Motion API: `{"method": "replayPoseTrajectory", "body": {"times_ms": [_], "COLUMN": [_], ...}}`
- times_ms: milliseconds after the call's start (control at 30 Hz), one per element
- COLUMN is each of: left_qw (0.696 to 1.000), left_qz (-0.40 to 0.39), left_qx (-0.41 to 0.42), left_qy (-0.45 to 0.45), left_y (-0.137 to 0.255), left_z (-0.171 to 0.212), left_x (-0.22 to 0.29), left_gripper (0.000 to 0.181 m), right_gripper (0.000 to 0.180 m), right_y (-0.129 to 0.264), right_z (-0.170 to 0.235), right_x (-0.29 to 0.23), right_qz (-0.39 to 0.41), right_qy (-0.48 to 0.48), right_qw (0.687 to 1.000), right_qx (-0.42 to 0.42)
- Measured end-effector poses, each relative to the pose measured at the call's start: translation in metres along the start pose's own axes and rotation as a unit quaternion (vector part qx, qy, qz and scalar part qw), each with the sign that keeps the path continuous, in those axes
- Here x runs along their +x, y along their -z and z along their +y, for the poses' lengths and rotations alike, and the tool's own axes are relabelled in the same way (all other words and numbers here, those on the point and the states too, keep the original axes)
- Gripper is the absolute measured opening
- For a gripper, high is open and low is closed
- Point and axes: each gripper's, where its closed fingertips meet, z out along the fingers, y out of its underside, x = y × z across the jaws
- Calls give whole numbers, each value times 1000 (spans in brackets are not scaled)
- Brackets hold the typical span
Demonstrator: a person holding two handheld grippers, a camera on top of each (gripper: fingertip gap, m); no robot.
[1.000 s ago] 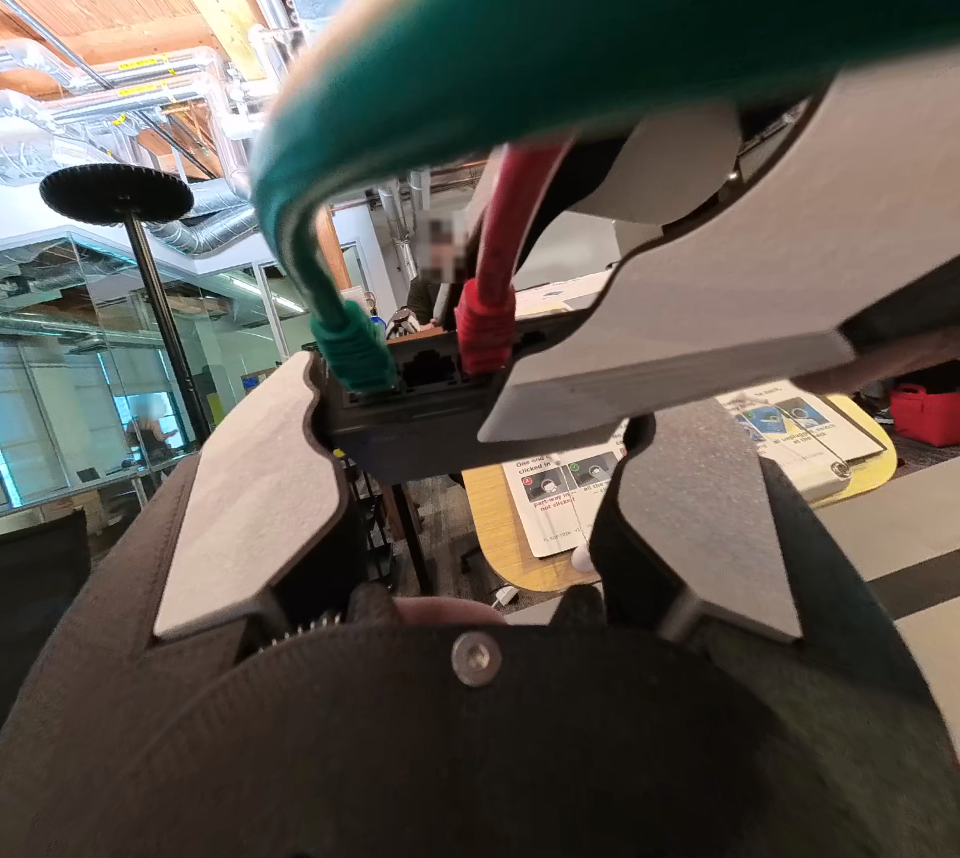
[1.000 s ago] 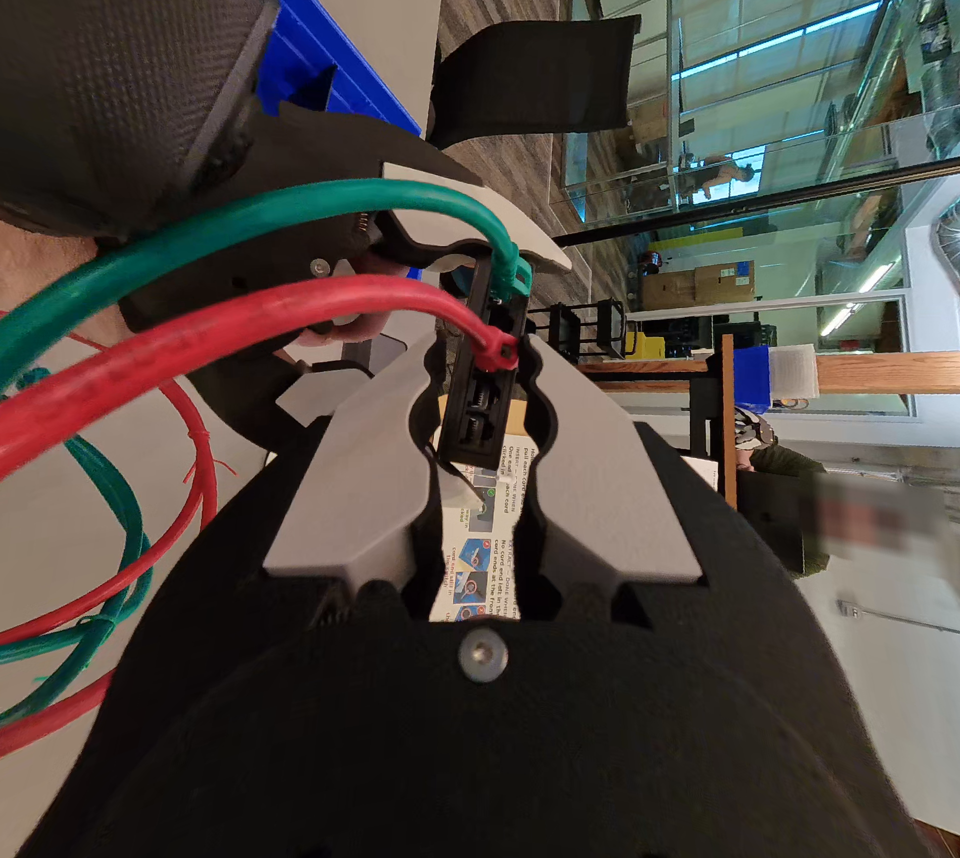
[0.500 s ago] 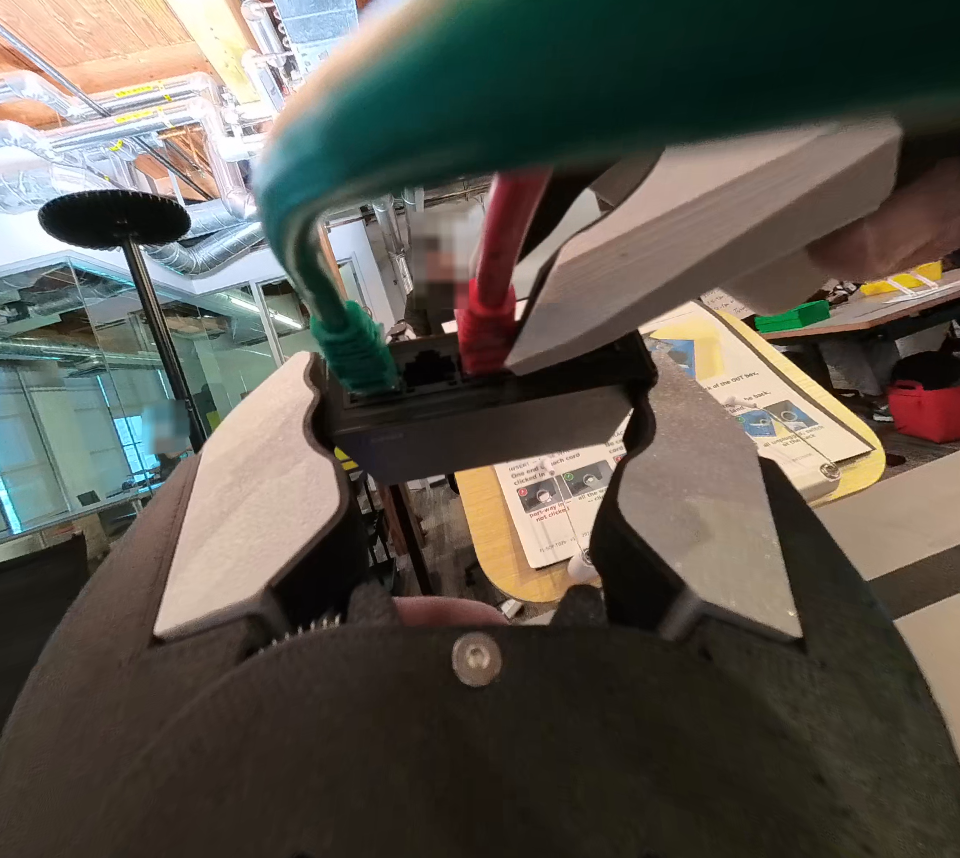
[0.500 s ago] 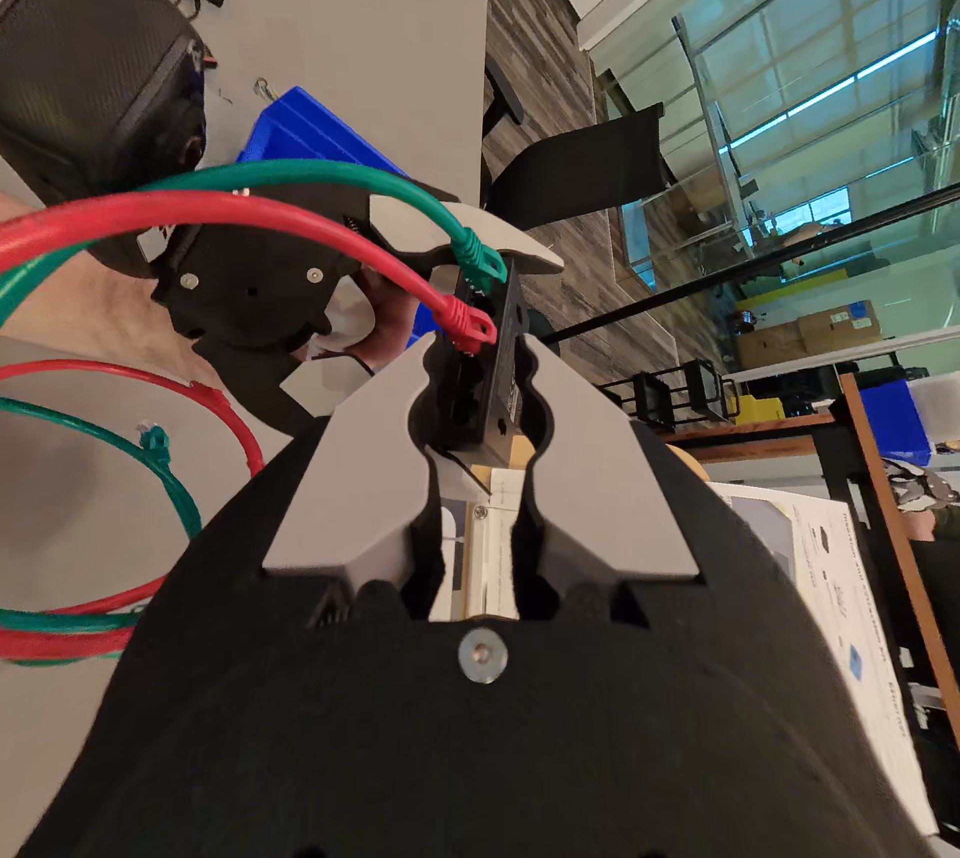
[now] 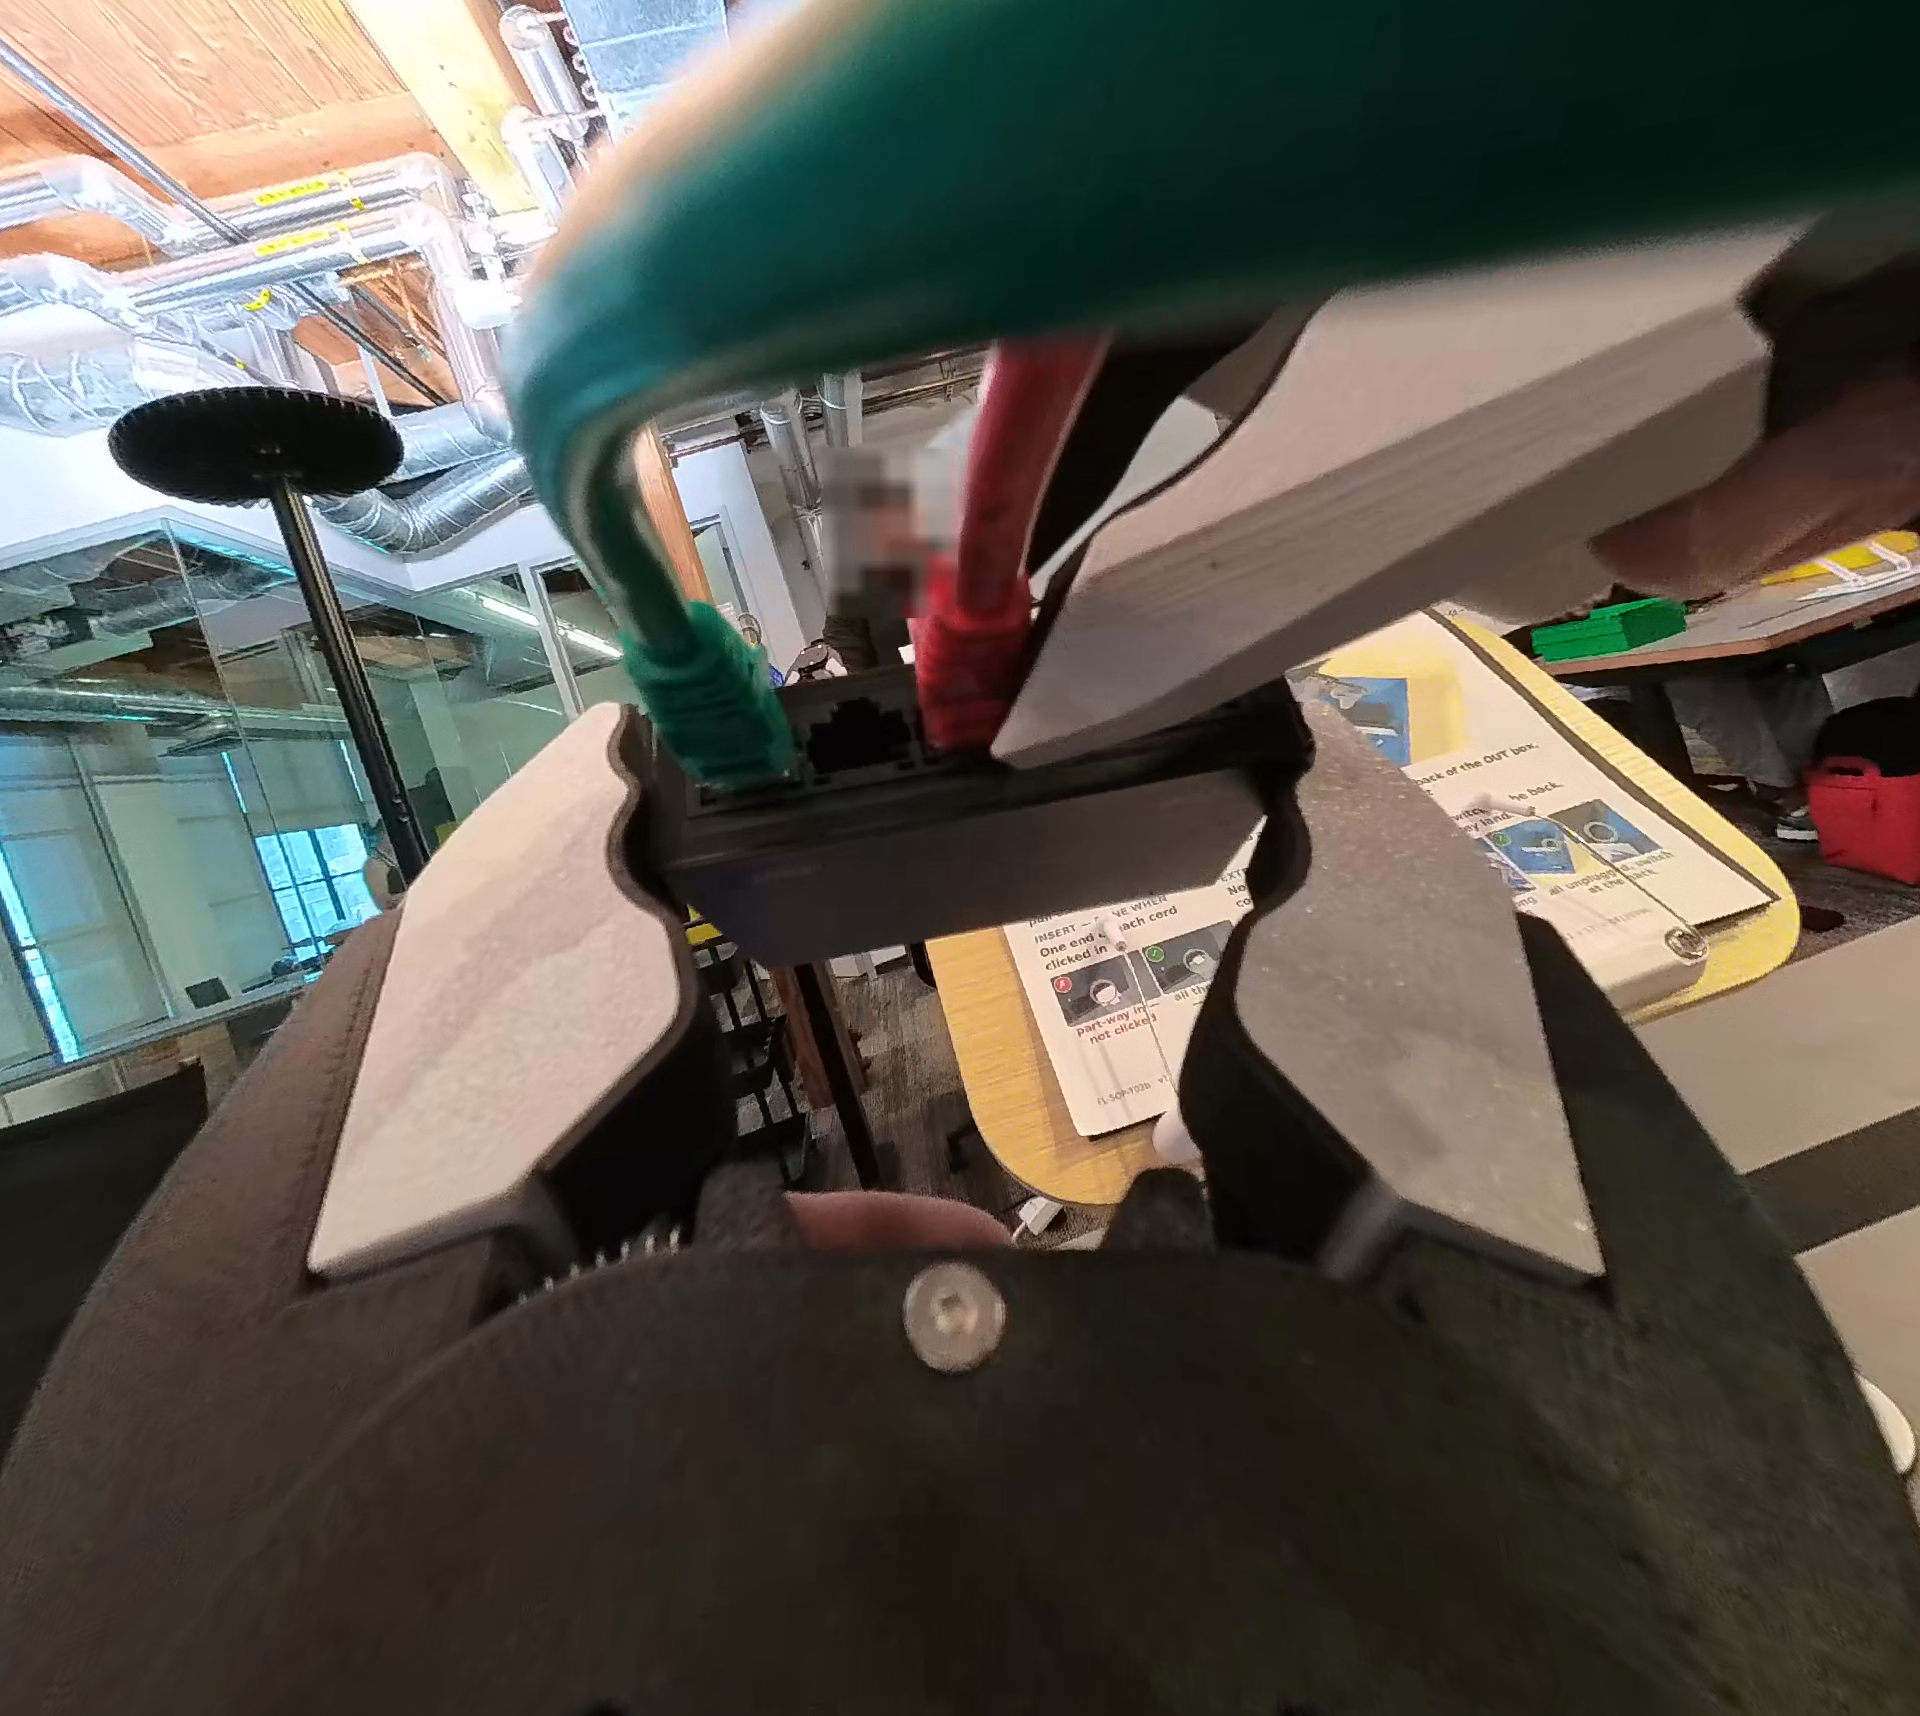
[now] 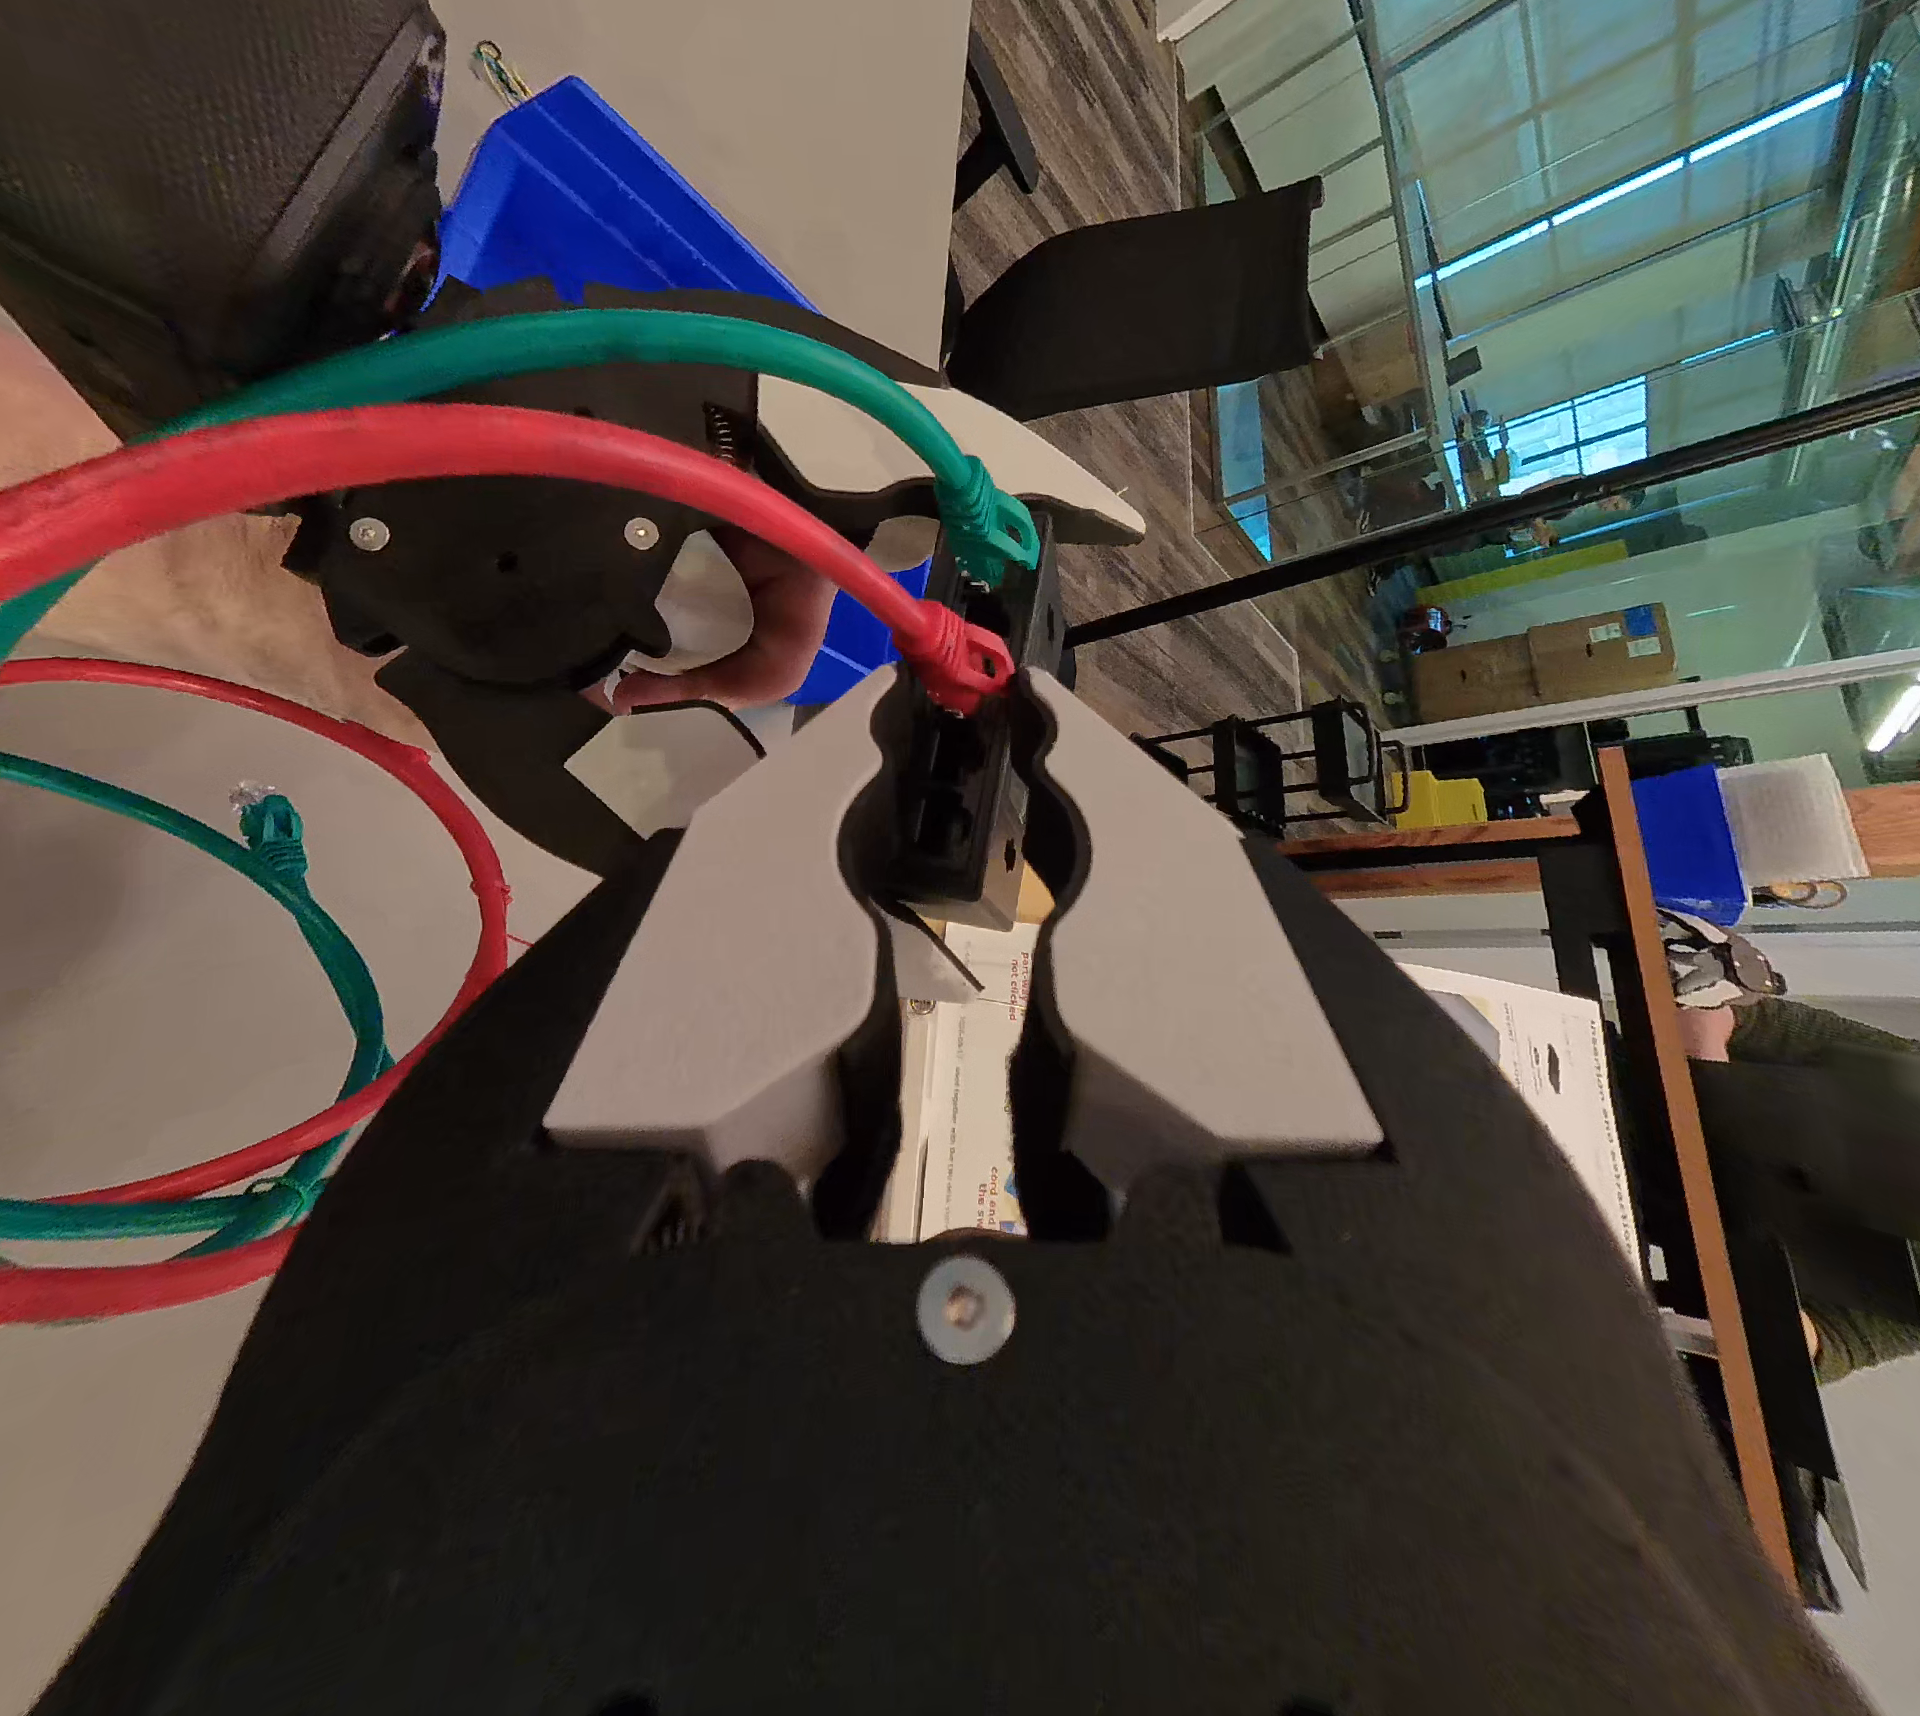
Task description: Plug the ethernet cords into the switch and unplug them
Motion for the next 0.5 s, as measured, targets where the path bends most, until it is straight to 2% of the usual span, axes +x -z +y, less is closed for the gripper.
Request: {"method": "replayPoseTrajectory", "body": {"times_ms": [500], "left_qw": [1000], "left_qz": [-5], "left_qx": [1], "left_qy": [6], "left_y": [0], "left_z": [1], "left_x": [-5], "left_gripper": [110], "right_gripper": [17], "right_y": [-5], "right_z": [-2], "right_x": [1], "right_qz": [5], "right_qy": [13], "right_qw": [999], "right_qx": [-38]}}
